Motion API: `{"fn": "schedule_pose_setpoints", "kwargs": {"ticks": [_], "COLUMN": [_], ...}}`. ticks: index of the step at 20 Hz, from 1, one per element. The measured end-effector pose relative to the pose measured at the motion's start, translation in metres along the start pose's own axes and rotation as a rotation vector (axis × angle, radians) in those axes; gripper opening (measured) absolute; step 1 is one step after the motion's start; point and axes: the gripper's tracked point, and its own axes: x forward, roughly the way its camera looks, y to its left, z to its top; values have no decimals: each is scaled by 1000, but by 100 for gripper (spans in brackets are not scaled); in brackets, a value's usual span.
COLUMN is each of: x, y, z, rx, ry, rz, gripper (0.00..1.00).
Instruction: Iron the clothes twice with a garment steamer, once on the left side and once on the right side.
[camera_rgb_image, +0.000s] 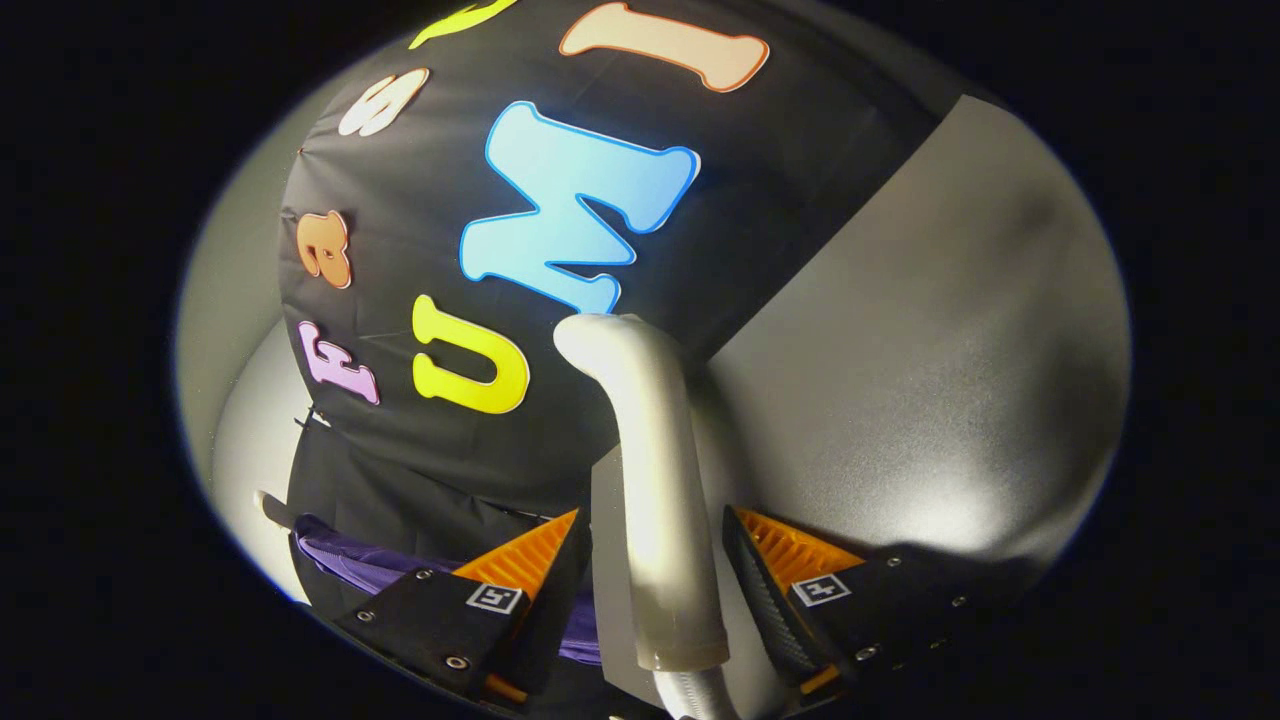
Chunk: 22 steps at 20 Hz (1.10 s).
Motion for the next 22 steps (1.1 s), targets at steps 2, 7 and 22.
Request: {"fn": "schedule_pose_setpoints", "kwargs": {"ticks": [2, 7, 22], "x": [3, 8, -42], "y": [1, -6, 1], "z": [-3, -10, -34], "rx": [32, 72, -31], "ry": [17, 60, -65], "rz": [20, 9, -80], "gripper": [78, 48, 35]}}
